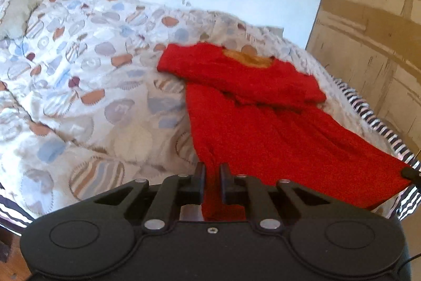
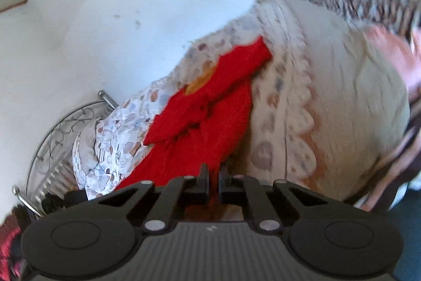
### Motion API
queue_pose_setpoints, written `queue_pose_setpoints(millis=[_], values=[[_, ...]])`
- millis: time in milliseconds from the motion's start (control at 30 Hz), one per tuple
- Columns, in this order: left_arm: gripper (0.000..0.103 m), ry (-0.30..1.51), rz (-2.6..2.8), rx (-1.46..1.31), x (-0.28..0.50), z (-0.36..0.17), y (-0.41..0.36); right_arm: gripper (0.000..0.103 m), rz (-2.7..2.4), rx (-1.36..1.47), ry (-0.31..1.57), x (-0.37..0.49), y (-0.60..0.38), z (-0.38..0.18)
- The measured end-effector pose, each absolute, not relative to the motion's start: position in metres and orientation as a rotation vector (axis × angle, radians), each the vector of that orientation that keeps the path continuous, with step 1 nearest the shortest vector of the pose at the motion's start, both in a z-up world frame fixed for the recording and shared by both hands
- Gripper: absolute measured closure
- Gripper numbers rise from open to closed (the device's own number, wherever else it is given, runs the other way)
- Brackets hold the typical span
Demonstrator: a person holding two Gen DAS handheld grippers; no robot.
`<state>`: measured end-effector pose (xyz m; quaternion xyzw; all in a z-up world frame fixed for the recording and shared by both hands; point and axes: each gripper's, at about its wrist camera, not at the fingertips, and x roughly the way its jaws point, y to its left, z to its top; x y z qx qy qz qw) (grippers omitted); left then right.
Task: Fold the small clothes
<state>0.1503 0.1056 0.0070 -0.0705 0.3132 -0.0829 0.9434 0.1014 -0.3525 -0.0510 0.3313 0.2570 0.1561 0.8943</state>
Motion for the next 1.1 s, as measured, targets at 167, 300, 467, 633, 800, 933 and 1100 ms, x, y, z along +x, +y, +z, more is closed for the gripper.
queue_pose_setpoints(millis=[167, 300, 467, 633, 800, 933, 1100], values=[[0.089, 0.672, -0.145, -0.071, 0.148, -0.011, 0.103, 0.095, 0.271, 0.564, 0.575, 0.102, -0.343, -0.065], [0.086, 0.732, -0.139, -0.075, 0.151, -0.026, 0.108, 0.08, 0.245, 0.363, 0.58, 0.1, -0.324, -0.062], [0.057, 0.729, -0.162, -0.14, 0.147, -0.031, 0.112, 0.042, 0.25, 0.153, 0.553, 0.094, -0.306, -0.053], [0.015, 0.664, -0.149, -0.12, 0.143, -0.023, 0.106, 0.009, 0.304, -0.086, 0.468, 0.083, -0.281, -0.04], [0.001, 0.603, -0.145, -0.078, 0.139, -0.015, 0.095, 0.003, 0.361, -0.419, 0.437, 0.065, -0.243, -0.048], [0.001, 0.601, -0.167, -0.065, 0.141, -0.016, 0.088, 0.003, 0.318, -0.651, 0.43, 0.063, -0.215, -0.072], [0.001, 0.597, -0.212, -0.059, 0.142, -0.017, 0.077, 0.006, 0.28, -0.705, 0.37, 0.067, -0.196, -0.089]])
